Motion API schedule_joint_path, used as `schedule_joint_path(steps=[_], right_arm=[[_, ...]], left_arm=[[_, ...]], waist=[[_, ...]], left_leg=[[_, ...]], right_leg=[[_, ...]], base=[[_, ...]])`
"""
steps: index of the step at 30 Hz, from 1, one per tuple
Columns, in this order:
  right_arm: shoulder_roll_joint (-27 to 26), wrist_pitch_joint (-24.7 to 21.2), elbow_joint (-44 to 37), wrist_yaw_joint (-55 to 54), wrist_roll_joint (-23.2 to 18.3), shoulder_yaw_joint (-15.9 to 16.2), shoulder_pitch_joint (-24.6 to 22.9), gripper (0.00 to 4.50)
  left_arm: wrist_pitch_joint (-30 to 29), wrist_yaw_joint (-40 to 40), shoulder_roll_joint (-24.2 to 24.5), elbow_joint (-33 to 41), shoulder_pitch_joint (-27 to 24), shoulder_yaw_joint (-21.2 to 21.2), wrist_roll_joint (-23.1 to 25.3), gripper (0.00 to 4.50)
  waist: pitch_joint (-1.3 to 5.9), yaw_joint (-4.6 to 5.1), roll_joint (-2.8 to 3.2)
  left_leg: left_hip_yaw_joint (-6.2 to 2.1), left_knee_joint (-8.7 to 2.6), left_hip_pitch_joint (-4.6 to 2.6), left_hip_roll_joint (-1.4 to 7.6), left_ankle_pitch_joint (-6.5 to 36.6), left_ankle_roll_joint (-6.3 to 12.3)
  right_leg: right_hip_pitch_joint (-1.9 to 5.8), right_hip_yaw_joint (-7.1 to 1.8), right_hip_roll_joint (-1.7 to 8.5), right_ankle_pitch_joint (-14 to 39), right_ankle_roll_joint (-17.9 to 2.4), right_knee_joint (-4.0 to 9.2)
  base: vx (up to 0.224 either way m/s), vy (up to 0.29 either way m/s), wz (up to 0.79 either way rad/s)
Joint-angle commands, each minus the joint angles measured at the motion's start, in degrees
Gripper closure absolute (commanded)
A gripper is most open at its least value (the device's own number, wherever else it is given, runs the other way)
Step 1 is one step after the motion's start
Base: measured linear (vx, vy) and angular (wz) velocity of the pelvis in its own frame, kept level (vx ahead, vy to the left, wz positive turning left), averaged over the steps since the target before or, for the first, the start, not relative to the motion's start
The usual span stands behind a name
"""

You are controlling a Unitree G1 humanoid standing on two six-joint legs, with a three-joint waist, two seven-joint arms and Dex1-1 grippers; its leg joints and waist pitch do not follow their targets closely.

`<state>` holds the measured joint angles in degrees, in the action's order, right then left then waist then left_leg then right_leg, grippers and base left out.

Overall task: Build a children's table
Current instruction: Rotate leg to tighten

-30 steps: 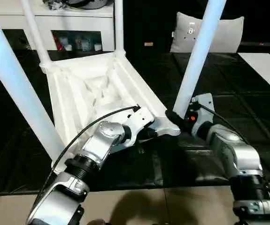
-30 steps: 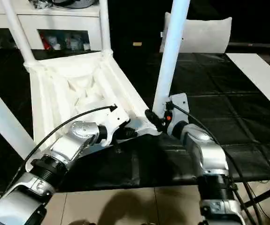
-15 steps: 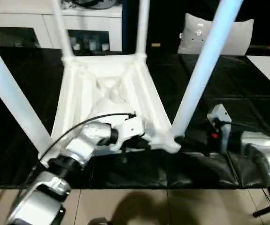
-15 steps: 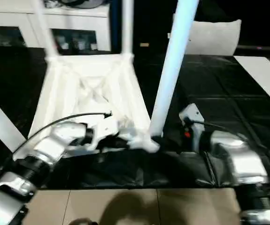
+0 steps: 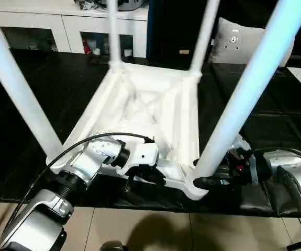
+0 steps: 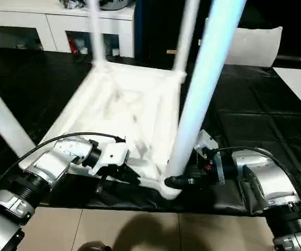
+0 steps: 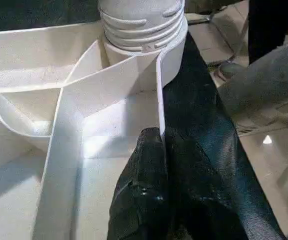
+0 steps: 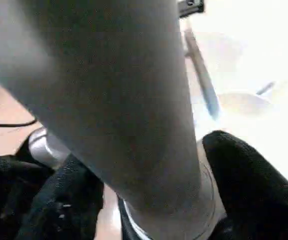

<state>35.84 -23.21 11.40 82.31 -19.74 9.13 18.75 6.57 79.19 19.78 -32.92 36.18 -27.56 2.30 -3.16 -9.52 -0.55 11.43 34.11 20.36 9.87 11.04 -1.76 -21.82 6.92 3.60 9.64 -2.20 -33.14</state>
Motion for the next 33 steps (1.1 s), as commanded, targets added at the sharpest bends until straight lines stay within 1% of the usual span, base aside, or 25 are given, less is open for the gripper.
schedule_joint_path(steps=[1, 3, 6, 7, 8, 9, 10, 11, 12, 13, 14, 15, 16, 17, 18, 20, 22, 24, 25, 26, 27, 28, 31, 32, 33], right_arm=[[0.6, -0.7, -0.8, 1.2, -0.8, 0.3, 0.8, 1.62], [0.8, -1.4, -1.2, 1.7, -1.6, 0.2, 0.5, 1.81], [0.3, -3.0, -2.0, 1.5, -3.0, -0.5, 0.2, 1.93], [-0.2, -3.7, -2.4, 0.9, -3.8, -1.0, 0.0, 2.11], [-1.0, -4.6, -3.2, -0.2, -4.8, -1.8, -0.3, 2.11], [-2.3, -6.0, -3.8, -3.0, -5.3, -2.7, -0.4, 2.14], [-3.8, -6.5, -4.2, -6.2, -5.1, -3.4, -0.4, 2.17], [-4.7, -6.8, -4.5, -8.3, -4.8, -3.8, -0.4, 2.18], [-5.8, -7.0, -4.7, -11.1, -4.1, -4.0, -0.4, 2.18], [-7.3, -7.1, -4.4, -14.7, -2.9, -4.4, 0.0, 2.2], [-9.1, -7.0, -3.5, -19.1, -1.4, -4.8, 0.6, 2.22], [-10.7, -7.1, -2.5, -23.1, 0.0, -5.3, 1.2, 2.25], [-13.7, -7.9, -0.7, -30.5, 2.4, -6.2, 2.5, 2.27], [-14.7, -8.3, 0.0, -33.1, 3.2, -6.5, 2.9, 2.27], [-15.0, -8.4, 0.1, -33.7, 3.4, -6.6, 3.1, 2.31], [-19.6, -11.3, 1.5, -43.9, 5.4, -8.9, 4.6, 2.37], [-22.4, -12.3, 2.6, -49.9, 6.3, -10.5, 5.7, 2.4], [-24.1, -11.0, 3.5, -54.0, 7.5, -10.7, 6.4, 2.4], [-24.1, -11.0, 3.5, -54.0, 7.5, -10.7, 6.4, 2.08], [-25.4, -7.5, 4.3, -54.8, 8.1, -10.6, 6.7, 1.88], [-25.4, -7.5, 4.3, -54.8, 8.1, -10.6, 6.7, 1.75], [-26.0, -5.7, 3.9, -53.8, 7.2, -11.0, 6.4, 1.76], [-25.8, -6.0, 2.2, -51.6, 6.6, -11.1, 5.6, 1.55], [-25.0, -5.7, 1.4, -50.0, 6.2, -11.0, 5.0, 1.31], [-24.4, -5.5, 1.1, -49.1, 5.8, -11.3, 4.7, 1.27]], left_arm=[[1.0, 1.6, 0.1, 0.3, 0.6, -2.1, 1.5, 4.5], [0.8, 1.2, 0.4, 0.3, 0.2, -1.7, 1.4, 4.5], [-0.1, 0.8, 0.3, 0.6, -0.3, -1.0, 0.8, 4.5], [-1.0, 0.2, 0.0, 0.8, -0.5, -0.5, 0.4, 4.5], [-2.4, -0.9, -0.4, 1.2, -0.7, 0.2, 0.1, 4.5], [-4.6, -2.9, -1.2, 1.6, -0.9, 1.2, -0.3, 4.5], [-6.8, -5.0, -2.1, 2.0, -1.0, 2.2, -0.7, 4.5], [-8.0, -6.2, -2.5, 2.3, -1.2, 2.8, -1.0, 4.5], [-9.3, -7.9, -3.1, 2.6, -1.3, 3.4, -1.1, 4.5], [-10.7, -9.8, -3.9, 2.8, -1.3, 4.0, -1.0, 4.5], [-12.0, -11.6, -4.7, 3.0, -1.3, 4.4, -1.1, 4.5], [-13.2, -13.3, -5.5, 3.1, -1.3, 4.8, -1.0, 4.5], [-15.4, -17.0, -7.4, 3.0, -1.2, 5.6, -0.8, 4.5], [-16.1, -18.4, -8.2, 2.9, -1.1, 5.9, -0.7, 4.5], [-16.3, -18.8, -8.4, 2.8, -1.1, 6.0, -0.6, 4.5], [-19.1, -25.4, -12.2, 2.3, -0.5, 7.7, -0.3, 4.5], [-20.5, -29.4, -14.5, 1.8, 0.0, 8.5, 0.1, 4.5], [-21.5, -32.4, -16.7, 1.5, 0.4, 9.0, 0.5, 4.5], [-21.5, -32.4, -16.7, 1.5, 0.4, 9.0, 0.5, 4.5], [-22.2, -33.8, -18.1, 2.0, 0.3, 8.5, 1.1, 4.5], [-22.2, -33.8, -18.1, 2.0, 0.3, 8.5, 1.1, 4.5], [-21.8, -33.3, -18.0, 2.3, 0.2, 7.9, 1.6, 4.5], [-21.0, -32.6, -16.9, 2.3, 0.1, 7.5, 2.3, 4.5], [-20.0, -32.0, -16.0, 1.9, 0.3, 7.5, 2.6, 4.5], [-19.6, -31.5, -15.4, 1.8, 0.3, 7.5, 2.6, 4.5]], waist=[[3.89, 0.35, -0.74], [3.91, 0.39, -0.9], [3.86, 0.37, -0.73], [3.86, 0.38, -0.74], [3.84, 0.36, -0.56], [3.84, 0.39, -0.7], [3.78, 0.45, -0.72], [3.58, 0.9, -0.62], [3.58, 0.9, -0.62], [3.3, 1.64, -0.7], [3.25, 1.93, -0.7], [3.26, 2.52, -0.73], [3.36, 2.93, -0.78], [3.35, 3.79, -0.77], [3.43, 4.24, -0.77], [3.56, 5.39, -0.85], [3.61, 5.62, -0.69], [3.66, 5.63, -0.74], [3.8, 5.36, -0.67], [3.9, 5.2, -0.48], [3.97, 5.15, -0.52], [4.1, 5.04, -0.45], [4.05, 4.67, -0.29], [4.02, 4.62, -0.33], [4.0, 4.44, -0.32]], left_leg=[[-2.12, -3.74, -0.95, 4.77, 9.2, 3.18], [-2.09, -3.73, -0.89, 4.76, 8.8, 3.29], [-2.1, -3.74, -0.95, 4.75, 8.9, 3.25], [-2.1, -3.75, -0.92, 4.75, 8.9, 3.21], [-2.13, -3.77, -0.95, 4.75, 9.0, 3.13], [-2.16, -3.81, -0.86, 4.75, 9.0, 2.93], [-2.14, -3.85, -0.92, 4.81, 9.2, 2.71], [-2.21, -3.89, -1.08, 4.48, 10.4, 1.99], [-2.21, -3.89, -1.08, 4.48, 10.4, 1.99], [-2.32, -3.83, -1.29, 4.07, 12.2, 1.19], [-2.41, -3.85, -1.4, 4.09, 12.6, 0.79], [-2.63, -3.9, -1.06, 3.9, 13.0, 0.47], [-2.71, -3.99, -0.96, 3.95, 12.9, 0.25], [-2.88, -4.02, -0.86, 3.95, 13.3, -0.13], [-2.96, -3.99, -0.81, 3.96, 13.4, -0.25], [-2.66, -3.69, -0.81, 3.65, 12.1, 0.8], [-2.52, -3.68, -0.81, 3.63, 10.9, 1.28], [-2.38, -3.63, -0.87, 3.57, 10.5, 1.66], [-2.25, -3.62, -0.84, 3.53, 9.5, 2.24], [-2.3, -3.73, -0.51, 3.68, 8.2, 2.62], [-2.27, -3.75, -0.48, 3.76, 7.7, 2.85], [-2.32, -3.76, -0.35, 3.86, 6.8, 3.26], [-2.23, -3.82, -0.43, 4.08, 6.1, 3.9], [-2.22, -3.82, -0.45, 4.09, 6.3, 3.85], [-2.2, -3.83, -0.52, 4.09, 7.0, 3.78]], right_leg=[[2.36, -3.98, 6.91, 21.7, -6.0, 4.49], [2.34, -3.97, 6.87, 21.4, -6.0, 4.45], [2.25, -3.95, 6.82, 21.8, -6.0, 4.47], [2.28, -3.96, 6.86, 22.0, -5.9, 4.52], [2.29, -3.96, 6.88, 22.1, -5.8, 4.57], [2.34, -3.95, 6.89, 22.2, -5.7, 4.53], [2.31, -4.0, 6.92, 22.5, -5.7, 4.56], [2.1, -3.7, 6.94, 25.6, -5.2, 5.13], [2.1, -3.7, 6.94, 25.6, -5.2, 5.13], [1.97, -3.37, 6.95, 30.2, -3.9, 5.89], [1.93, -3.31, 6.99, 31.5, -3.4, 6.07], [2.24, -3.01, 7.01, 33.0, -2.4, 6.21], [2.31, -3.01, 6.95, 32.7, -2.2, 6.18], [2.21, -2.86, 6.88, 32.2, -2.4, 6.17], [2.22, -2.9, 6.91, 31.8, -2.6, 6.11], [2.06, -3.27, 6.77, 29.6, -3.6, 6.01], [1.97, -3.41, 6.61, 27.7, -4.4, 5.88], [1.92, -3.49, 6.5, 26.7, -4.6, 5.78], [2.06, -3.66, 6.5, 25.1, -4.8, 5.62], [2.34, -3.76, 6.56, 22.8, -5.1, 5.2], [2.34, -3.81, 6.48, 21.6, -5.2, 5.11], [2.49, -3.91, 6.49, 18.9, -5.9, 4.67], [2.54, -4.04, 6.46, 15.4, -7.4, 4.28], [2.59, -4.05, 6.48, 15.5, -7.5, 4.28], [2.65, -4.06, 6.56, 16.1, -7.3, 4.36]], base=[[0.0, 0.0, 0.0], [0.0, 0.0, 0.0], [0.0, 0.0, 0.0], [0.0, 0.0, 0.0], [0.0, 0.0, 0.0], [0.0, 0.0, 0.0], [0.0, 0.0, 0.0], [0.0, 0.0, 0.0], [0.0, 0.0, 0.0], [0.0, 0.0, 0.0], [0.0, 0.0, 0.0], [0.0, 0.0, 0.0], [0.0, 0.0, 0.0], [0.0, 0.0, 0.0], [0.0, 0.0, 0.0], [0.0, 0.0, 0.0], [0.0, 0.0, 0.0], [0.0, 0.0, 0.0], [0.0, 0.0, 0.0], [0.0, 0.0, 0.0], [0.0, 0.0, 0.0], [0.0, 0.0, 0.0], [0.0, 0.0, 0.0], [0.0, 0.0, 0.0], [0.0, 0.0, 0.0]])
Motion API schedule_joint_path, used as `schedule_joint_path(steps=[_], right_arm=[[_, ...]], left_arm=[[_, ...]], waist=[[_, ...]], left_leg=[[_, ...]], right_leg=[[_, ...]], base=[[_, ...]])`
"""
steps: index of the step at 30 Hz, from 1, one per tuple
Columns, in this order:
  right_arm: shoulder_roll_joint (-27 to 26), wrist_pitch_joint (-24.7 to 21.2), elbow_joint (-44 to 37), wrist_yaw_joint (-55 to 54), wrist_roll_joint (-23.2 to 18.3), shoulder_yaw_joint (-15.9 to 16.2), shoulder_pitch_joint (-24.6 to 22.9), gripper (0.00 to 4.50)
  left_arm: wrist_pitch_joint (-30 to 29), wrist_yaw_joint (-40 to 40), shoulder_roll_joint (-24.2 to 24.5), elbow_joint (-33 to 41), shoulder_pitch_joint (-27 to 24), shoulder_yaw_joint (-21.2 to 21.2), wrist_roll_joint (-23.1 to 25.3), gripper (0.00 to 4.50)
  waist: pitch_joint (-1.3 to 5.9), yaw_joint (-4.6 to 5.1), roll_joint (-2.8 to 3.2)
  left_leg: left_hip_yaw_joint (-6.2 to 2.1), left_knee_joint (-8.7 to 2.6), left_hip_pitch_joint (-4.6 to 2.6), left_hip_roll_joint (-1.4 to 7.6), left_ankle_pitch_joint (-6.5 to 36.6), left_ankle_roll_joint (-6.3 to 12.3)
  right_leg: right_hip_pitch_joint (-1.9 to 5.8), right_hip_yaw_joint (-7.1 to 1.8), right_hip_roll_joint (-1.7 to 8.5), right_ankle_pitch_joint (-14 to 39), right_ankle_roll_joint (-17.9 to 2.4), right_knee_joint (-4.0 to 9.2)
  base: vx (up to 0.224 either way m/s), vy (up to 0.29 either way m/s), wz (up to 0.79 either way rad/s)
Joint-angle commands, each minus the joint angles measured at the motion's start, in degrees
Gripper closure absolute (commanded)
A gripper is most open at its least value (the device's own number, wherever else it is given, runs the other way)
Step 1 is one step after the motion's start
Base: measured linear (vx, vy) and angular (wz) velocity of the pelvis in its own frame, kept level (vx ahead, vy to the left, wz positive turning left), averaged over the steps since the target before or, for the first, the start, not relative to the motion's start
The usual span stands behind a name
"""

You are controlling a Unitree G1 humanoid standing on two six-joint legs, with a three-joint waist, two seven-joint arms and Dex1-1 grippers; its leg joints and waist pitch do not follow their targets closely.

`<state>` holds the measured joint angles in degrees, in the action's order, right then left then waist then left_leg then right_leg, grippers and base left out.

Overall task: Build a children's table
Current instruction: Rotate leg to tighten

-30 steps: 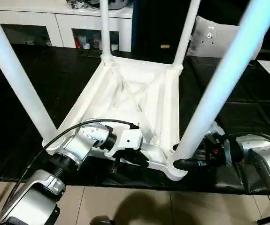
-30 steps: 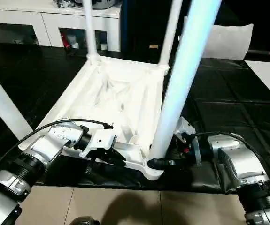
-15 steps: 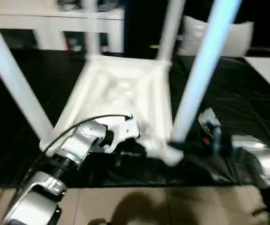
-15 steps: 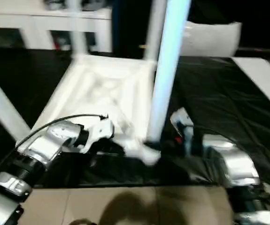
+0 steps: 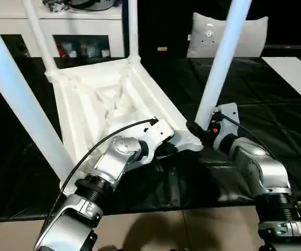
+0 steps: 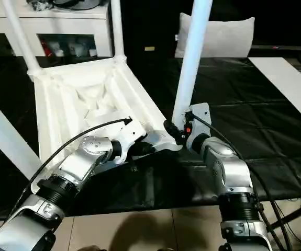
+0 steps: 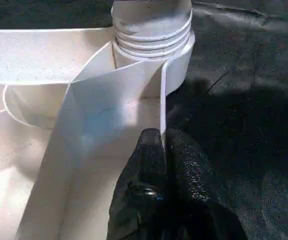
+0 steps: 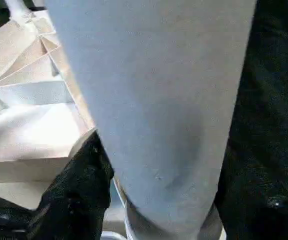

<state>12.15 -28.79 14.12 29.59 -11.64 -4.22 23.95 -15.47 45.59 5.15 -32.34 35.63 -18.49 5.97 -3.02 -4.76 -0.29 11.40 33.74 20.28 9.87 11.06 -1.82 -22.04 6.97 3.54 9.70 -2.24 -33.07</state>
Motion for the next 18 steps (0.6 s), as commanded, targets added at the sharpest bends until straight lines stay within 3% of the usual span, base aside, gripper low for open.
schedule_joint_path(steps=[1, 4, 9, 13, 18], right_arm=[[0.4, 0.7, -2.0, 5.4, -2.9, 1.8, -1.0, 1.25], [4.0, 2.1, -2.5, 10.8, -3.9, 2.2, -2.2, 0.89], [11.6, 4.2, -3.8, 22.6, -4.3, 4.5, -4.2, 0.64], [17.4, 6.0, -3.8, 31.1, -4.0, 6.1, -4.6, 0.32], [21.1, 9.7, -3.5, 40.6, -5.1, 8.3, -4.4, 0.32]], left_arm=[[3.5, 3.0, 0.3, 1.0, 0.9, -1.7, -0.8, 4.5], [6.8, 6.2, 2.5, 0.4, 0.7, -2.5, -0.4, 4.5], [12.6, 13.6, 6.1, -0.4, 0.4, -4.7, -0.1, 4.5], [17.9, 20.8, 9.5, -1.9, 1.0, -6.9, 0.1, 4.5], [21.5, 28.8, 11.9, -1.7, 1.5, -8.5, -1.0, 4.5]], waist=[[3.77, -0.41, -0.6], [3.76, -0.74, -0.56], [3.7, -1.0, -0.54], [3.66, -2.14, -0.37], [3.75, -3.1, -0.4]], left_leg=[[-2.18, -3.54, -0.4, 4.06, 7.5, 3.83], [-2.21, -3.55, -0.56, 4.11, 8.4, 3.75], [-2.24, -3.51, -0.44, 4.18, 8.5, 3.9], [-2.06, -3.43, -0.71, 4.28, 9.1, 4.19], [-2.03, -3.43, -0.9, 4.58, 9.7, 3.91]], right_leg=[[2.92, -4.12, 6.66, 17.0, -7.0, 4.43], [2.86, -4.08, 6.72, 19.4, -5.7, 4.75], [2.93, -4.06, 6.64, 18.7, -5.8, 4.66], [2.77, -4.01, 6.64, 20.3, -5.2, 4.81], [2.61, -3.98, 6.73, 20.2, -5.9, 4.63]], base=[[0.0, 0.0, 0.0], [0.0, 0.0, 0.0], [0.0, 0.0, 0.0], [0.0, 0.0, 0.0], [0.0, 0.0, 0.0]])
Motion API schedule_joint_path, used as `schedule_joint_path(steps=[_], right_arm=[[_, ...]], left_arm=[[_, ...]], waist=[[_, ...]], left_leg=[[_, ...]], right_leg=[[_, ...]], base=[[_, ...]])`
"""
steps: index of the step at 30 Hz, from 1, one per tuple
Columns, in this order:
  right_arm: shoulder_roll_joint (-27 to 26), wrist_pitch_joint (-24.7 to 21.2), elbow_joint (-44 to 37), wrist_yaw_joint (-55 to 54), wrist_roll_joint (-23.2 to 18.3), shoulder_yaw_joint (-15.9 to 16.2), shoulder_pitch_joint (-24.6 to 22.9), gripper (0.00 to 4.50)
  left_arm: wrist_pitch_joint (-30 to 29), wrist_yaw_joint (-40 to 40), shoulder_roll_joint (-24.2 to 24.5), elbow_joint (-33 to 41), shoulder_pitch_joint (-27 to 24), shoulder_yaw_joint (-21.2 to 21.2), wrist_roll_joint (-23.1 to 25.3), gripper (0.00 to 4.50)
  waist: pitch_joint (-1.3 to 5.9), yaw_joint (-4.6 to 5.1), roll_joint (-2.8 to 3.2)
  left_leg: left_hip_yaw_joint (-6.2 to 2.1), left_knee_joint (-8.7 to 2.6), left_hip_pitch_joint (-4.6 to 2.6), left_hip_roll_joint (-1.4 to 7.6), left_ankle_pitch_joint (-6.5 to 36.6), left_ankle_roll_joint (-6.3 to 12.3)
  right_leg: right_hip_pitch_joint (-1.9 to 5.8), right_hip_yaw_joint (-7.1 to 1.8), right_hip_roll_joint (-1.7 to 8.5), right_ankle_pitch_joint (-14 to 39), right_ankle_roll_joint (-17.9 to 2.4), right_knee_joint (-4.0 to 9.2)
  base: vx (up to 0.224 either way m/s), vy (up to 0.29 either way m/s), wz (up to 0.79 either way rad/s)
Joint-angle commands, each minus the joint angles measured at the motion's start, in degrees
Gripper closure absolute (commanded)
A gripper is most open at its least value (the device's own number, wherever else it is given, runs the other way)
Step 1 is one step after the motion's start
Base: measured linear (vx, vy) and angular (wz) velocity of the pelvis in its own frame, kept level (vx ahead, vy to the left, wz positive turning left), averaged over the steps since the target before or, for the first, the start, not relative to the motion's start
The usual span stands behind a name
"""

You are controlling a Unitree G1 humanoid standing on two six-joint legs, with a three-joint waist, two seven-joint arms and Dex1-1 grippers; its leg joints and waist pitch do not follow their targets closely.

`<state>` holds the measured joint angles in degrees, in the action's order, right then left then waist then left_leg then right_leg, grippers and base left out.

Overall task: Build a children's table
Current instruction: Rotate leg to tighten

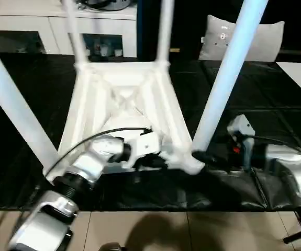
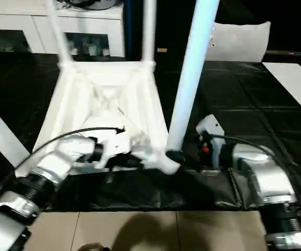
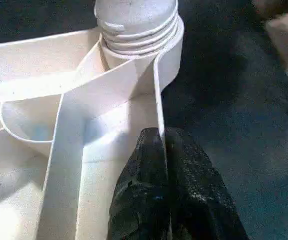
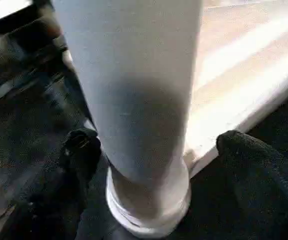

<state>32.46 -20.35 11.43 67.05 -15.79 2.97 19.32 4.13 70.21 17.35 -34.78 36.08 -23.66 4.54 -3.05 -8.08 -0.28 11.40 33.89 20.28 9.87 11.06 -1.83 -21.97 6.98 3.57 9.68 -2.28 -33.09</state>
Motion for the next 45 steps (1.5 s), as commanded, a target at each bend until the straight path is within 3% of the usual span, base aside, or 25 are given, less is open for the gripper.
schedule_joint_path(steps=[1, 5, 10, 15, 22, 25, 27, 28, 31, 33, 34, 37, 39, 42, 43, 44, 45], right_arm=[[1.5, 1.6, -0.9, 5.4, -1.6, 1.7, 0.1, 0.49], [2.5, 0.8, -1.2, 9.0, -2.6, 3.0, 0.1, 0.81], [4.0, -1.1, -2.4, 15.4, -4.0, 5.9, -0.2, 1.22], [4.4, -2.8, -3.1, 16.9, -5.3, 6.6, -0.8, 1.69], [2.0, -6.0, -5.0, 14.3, -8.8, 4.3, -2.0, 2.21], [0.2, -7.4, -5.6, 10.2, -9.2, 3.2, -2.3, 2.3], [-2.6, -7.8, -4.9, 2.9, -7.3, 2.1, -1.6, 2.35], [-5.0, -8.0, -3.7, -3.4, -5.3, 1.1, -0.7, 2.37], [-8.5, -9.5, -1.6, -12.1, -3.5, -0.9, 1.2, 2.44], [-11.2, -10.9, -0.2, -20.2, -1.0, -2.2, 2.6, 2.46], [-12.8, -11.8, 0.5, -24.5, 0.2, -3.0, 3.3, 2.48], [-17.3, -12.8, 2.2, -36.1, 3.2, -4.9, 4.7, 2.48], [-18.3, -10.7, 2.4, -36.7, 3.2, -4.9, 4.5, 2.48], [-19.3, -7.7, 1.7, -34.8, 2.5, -4.6, 3.5, 1.82], [-19.4, -7.7, 1.0, -34.2, 1.9, -4.7, 3.0, 1.82], [-19.2, -7.7, 0.3, -33.5, 1.4, -4.9, 2.5, 1.8], [-19.0, -7.5, -0.2, -32.8, 1.2, -5.0, 2.1, 1.73]], left_arm=[[2.5, 5.8, 0.2, 1.0, 1.1, -3.7, 0.2, 4.5], [3.7, 8.0, 0.9, 1.1, 1.3, -4.3, 0.0, 4.5], [6.1, 11.9, 2.3, 1.2, 1.3, -4.8, -0.3, 4.5], [6.4, 12.2, 2.6, 0.7, 1.1, -4.6, -0.5, 4.5], [3.9, 10.0, 1.9, 0.8, 0.0, -3.6, -0.3, 4.5], [0.8, 6.3, 0.7, 0.6, -0.1, -2.8, 0.2, 4.5], [-4.1, 2.0, -1.4, 1.2, 0.0, -1.0, -0.7, 4.5], [-7.6, -0.8, -3.0, 2.1, 0.1, 0.2, -1.3, 4.5], [-11.0, -4.9, -5.2, 2.8, 0.4, 1.5, -1.5, 4.5], [-13.8, -9.2, -7.6, 3.3, 0.6, 2.6, -1.3, 4.5], [-15.2, -11.7, -9.2, 3.6, 0.7, 3.0, -1.1, 4.5], [-18.5, -18.4, -13.9, 4.4, 0.5, 4.0, -0.8, 4.5], [-19.2, -19.7, -15.2, 4.7, 0.3, 4.0, -0.4, 4.5], [-18.7, -20.5, -15.9, 5.3, 0.1, 3.3, 0.4, 4.5], [-18.6, -20.5, -15.6, 5.5, 0.0, 3.2, 0.6, 4.5], [-18.3, -20.5, -15.0, 5.5, 0.0, 3.1, 0.9, 4.5], [-18.0, -20.5, -14.5, 5.4, 0.0, 3.1, 1.1, 4.5]], waist=[[3.83, 0.03, -0.36], [3.85, -0.5, -0.64], [3.81, -0.7, -0.71], [3.81, -0.9, -0.81], [3.93, -1.19, -0.77], [3.68, -1.01, -0.82], [3.27, -0.64, -0.71], [3.05, 0.13, -0.88], [3.15, 1.59, -0.84], [3.17, 2.62, -0.81], [3.27, 3.63, -0.77], [3.37, 4.56, -0.91], [3.4, 4.57, -1.01], [3.71, 4.02, -0.96], [3.75, 3.82, -0.93], [4.1, 3.6, -0.74], [4.23, 3.37, -0.69]], left_leg=[[-2.02, -3.56, -0.93, 4.63, 9.6, 3.94], [-2.1, -3.6, -0.88, 4.82, 9.2, 3.96], [-2.04, -3.55, -0.76, 4.64, 8.9, 4.03], [-2.06, -3.58, -0.82, 4.69, 8.7, 3.81], [-2.04, -3.55, -0.83, 4.75, 8.1, 3.54], [-2.05, -3.63, -0.85, 4.52, 9.1, 3.1], [-2.0, -3.64, -1.26, 4.18, 11.2, 2.24], [-2.18, -3.55, -1.67, 3.86, 12.8, 0.97], [-2.79, -3.73, -0.94, 3.68, 13.7, 0.28], [-2.85, -3.66, -1.14, 3.82, 14.6, 0.33], [-2.96, -3.57, -0.79, 3.67, 14.7, 0.38], [-2.77, -3.42, -0.83, 3.52, 13.7, 0.7], [-2.46, -3.31, -0.74, 3.23, 12.3, 1.94], [-2.23, -3.35, -0.47, 3.45, 9.4, 3.63], [-2.22, -3.4, -0.5, 3.63, 8.5, 4.03], [-2.33, -3.42, -0.08, 3.77, 6.5, 4.47], [-2.27, -3.34, -0.27, 3.91, 5.7, 4.72]], right_leg=[[2.55, -4.0, 6.75, 19.9, -6.1, 4.53], [2.58, -4.02, 6.84, 18.6, -7.2, 4.13], [2.6, -3.97, 6.84, 20.8, -6.1, 4.45], [2.51, -4.0, 6.83, 21.3, -5.7, 4.43], [2.43, -4.02, 6.8, 20.5, -5.8, 4.28], [2.39, -3.89, 6.86, 23.0, -5.0, 4.75], [2.11, -3.6, 6.91, 28.7, -3.7, 5.66], [1.91, -3.14, 6.92, 33.4, -2.6, 6.36], [2.55, -2.34, 6.87, 34.9, -0.9, 6.78], [2.23, -2.49, 6.83, 34.1, -0.8, 6.82], [2.38, -2.47, 6.97, 33.0, -1.6, 6.72], [2.11, -2.66, 6.81, 31.0, -2.9, 6.54], [2.18, -2.93, 6.75, 30.0, -2.8, 6.63], [2.37, -3.45, 6.59, 25.5, -3.5, 5.85], [2.32, -3.58, 6.51, 23.2, -4.2, 5.46], [2.83, -3.65, 6.53, 19.4, -5.2, 4.71], [2.65, -3.78, 6.47, 17.3, -5.7, 4.49]], base=[[0.0, 0.0, 0.0], [0.0, 0.0, 0.0], [0.0, 0.0, 0.0], [0.0, 0.0, 0.0], [0.0, 0.0, 0.0], [0.0, 0.0, 0.0], [0.0, 0.0, 0.0], [0.0, 0.0, 0.0], [0.0, 0.0, 0.0], [0.0, 0.0, 0.0], [0.0, 0.0, 0.0], [0.0, 0.0, 0.0], [0.0, 0.0, 0.0], [0.0, 0.0, 0.0], [0.0, 0.0, 0.0], [0.0, 0.0, 0.0], [0.0, 0.0, 0.0]])
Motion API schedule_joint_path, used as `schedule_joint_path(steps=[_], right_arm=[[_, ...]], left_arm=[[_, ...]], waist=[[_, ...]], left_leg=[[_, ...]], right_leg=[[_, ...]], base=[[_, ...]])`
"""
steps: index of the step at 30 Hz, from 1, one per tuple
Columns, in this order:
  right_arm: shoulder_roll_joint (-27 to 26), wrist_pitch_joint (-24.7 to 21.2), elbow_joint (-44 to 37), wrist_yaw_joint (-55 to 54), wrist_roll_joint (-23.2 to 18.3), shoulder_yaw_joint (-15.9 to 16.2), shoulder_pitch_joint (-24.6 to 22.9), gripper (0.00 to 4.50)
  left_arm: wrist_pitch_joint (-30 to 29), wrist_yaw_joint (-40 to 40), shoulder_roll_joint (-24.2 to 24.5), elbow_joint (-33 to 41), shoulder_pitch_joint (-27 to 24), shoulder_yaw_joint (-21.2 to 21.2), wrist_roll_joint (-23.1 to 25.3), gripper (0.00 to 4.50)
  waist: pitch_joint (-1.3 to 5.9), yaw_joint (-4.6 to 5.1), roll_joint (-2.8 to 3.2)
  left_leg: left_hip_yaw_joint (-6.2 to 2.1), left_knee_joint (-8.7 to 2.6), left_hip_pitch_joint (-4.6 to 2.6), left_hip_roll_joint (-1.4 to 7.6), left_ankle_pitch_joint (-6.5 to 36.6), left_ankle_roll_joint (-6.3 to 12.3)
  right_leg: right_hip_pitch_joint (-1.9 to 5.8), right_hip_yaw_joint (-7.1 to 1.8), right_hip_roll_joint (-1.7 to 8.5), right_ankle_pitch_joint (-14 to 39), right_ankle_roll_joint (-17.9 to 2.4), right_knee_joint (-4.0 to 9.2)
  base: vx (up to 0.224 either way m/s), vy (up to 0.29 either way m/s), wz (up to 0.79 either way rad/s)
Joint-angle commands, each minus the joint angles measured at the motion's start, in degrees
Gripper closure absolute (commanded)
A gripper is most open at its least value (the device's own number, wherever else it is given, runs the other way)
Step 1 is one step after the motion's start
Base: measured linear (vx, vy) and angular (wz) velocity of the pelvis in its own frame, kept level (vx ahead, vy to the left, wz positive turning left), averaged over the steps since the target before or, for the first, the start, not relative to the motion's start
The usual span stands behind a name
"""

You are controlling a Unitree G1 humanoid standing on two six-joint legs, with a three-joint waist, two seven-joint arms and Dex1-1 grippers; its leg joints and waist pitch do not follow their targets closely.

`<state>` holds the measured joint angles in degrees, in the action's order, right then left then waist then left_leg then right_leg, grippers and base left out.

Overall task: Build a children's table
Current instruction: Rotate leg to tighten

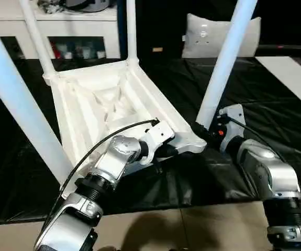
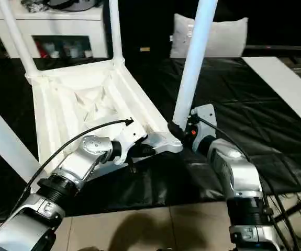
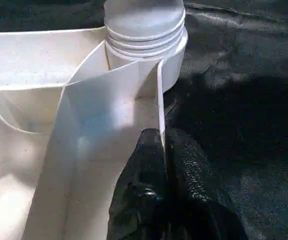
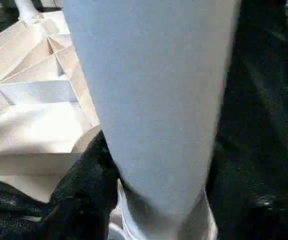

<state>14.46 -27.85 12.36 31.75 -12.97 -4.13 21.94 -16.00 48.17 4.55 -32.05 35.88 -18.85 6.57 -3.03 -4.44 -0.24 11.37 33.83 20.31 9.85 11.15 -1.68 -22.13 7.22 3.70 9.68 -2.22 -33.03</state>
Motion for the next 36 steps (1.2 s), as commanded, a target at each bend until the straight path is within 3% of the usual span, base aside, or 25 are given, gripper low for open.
schedule_joint_path(steps=[1, 4, 7, 11, 18, 26, 36], right_arm=[[-0.3, 0.3, -1.7, 3.8, -2.2, 1.7, -1.0, 1.48], [2.3, 1.1, -2.7, 8.2, -3.7, 0.8, -1.9, 1.28], [5.0, 1.8, -2.8, 12.4, -4.6, 0.9, -2.4, 1.14], [12.5, 3.3, -3.3, 23.3, -4.9, 2.9, -3.9, 0.69], [19.3, 8.2, -4.0, 35.1, -3.8, 6.8, -5.1, 0.41], [23.2, 5.4, -5.3, 47.5, -7.8, 11.3, -5.2, 1.11], [23.6, 3.7, -4.7, 50.9, -9.0, 13.0, -4.9, 1.9]], left_arm=[[2.9, 1.5, -0.6, 2.2, 0.3, -1.6, -0.5, 4.5], [5.6, 3.6, 1.8, 1.6, -0.1, -1.8, 0.0, 4.5], [7.1, 6.2, 3.5, 1.5, -0.4, -2.3, -0.1, 4.5], [12.8, 15.2, 8.4, 1.9, -1.1, -5.0, -0.5, 4.5], [19.6, 22.9, 12.3, -0.1, 0.0, -8.2, 0.3, 4.5], [23.7, 31.3, 13.7, 1.0, 0.4, -10.4, -1.6, 4.5], [24.9, 32.9, 14.4, 0.2, 0.7, -9.9, -2.0, 4.5]], waist=[[4.23, -0.8, -0.56], [4.14, -1.17, -0.56], [3.87, -1.31, -0.57], [3.59, -1.79, -0.48], [3.55, -2.63, -0.77], [3.86, -4.17, -0.71], [3.83, -4.7, -0.89]], left_leg=[[-2.18, -3.25, -0.08, 4.06, 3.8, 5.19], [-2.11, -3.24, -0.11, 4.11, 4.6, 5.54], [-2.05, -3.33, -0.26, 4.11, 6.8, 5.12], [-2.14, -3.5, -0.7, 4.3, 9.2, 4.18], [-2.01, -3.5, -0.75, 4.38, 9.5, 3.99], [-2.02, -3.4, -0.8, 4.79, 8.0, 4.56], [-2.04, -3.44, -0.85, 4.66, 8.3, 3.59]], right_leg=[[2.94, -4.15, 6.35, 12.7, -7.4, 3.75], [3.08, -4.2, 6.47, 11.4, -8.2, 3.68], [3.09, -4.1, 6.46, 15.5, -7.2, 4.25], [2.8, -4.05, 6.51, 20.7, -5.4, 4.96], [2.76, -4.07, 6.65, 21.6, -5.0, 4.79], [2.7, -4.09, 6.64, 18.4, -6.7, 4.09], [2.67, -4.05, 6.77, 21.6, -5.2, 4.45]], base=[[0.0, 0.0, 0.0], [0.0, 0.0, 0.0], [0.0, 0.0, 0.0], [0.0, 0.0, 0.0], [0.0, 0.0, 0.0], [0.0, 0.0, 0.0], [0.0, 0.0, 0.0]])
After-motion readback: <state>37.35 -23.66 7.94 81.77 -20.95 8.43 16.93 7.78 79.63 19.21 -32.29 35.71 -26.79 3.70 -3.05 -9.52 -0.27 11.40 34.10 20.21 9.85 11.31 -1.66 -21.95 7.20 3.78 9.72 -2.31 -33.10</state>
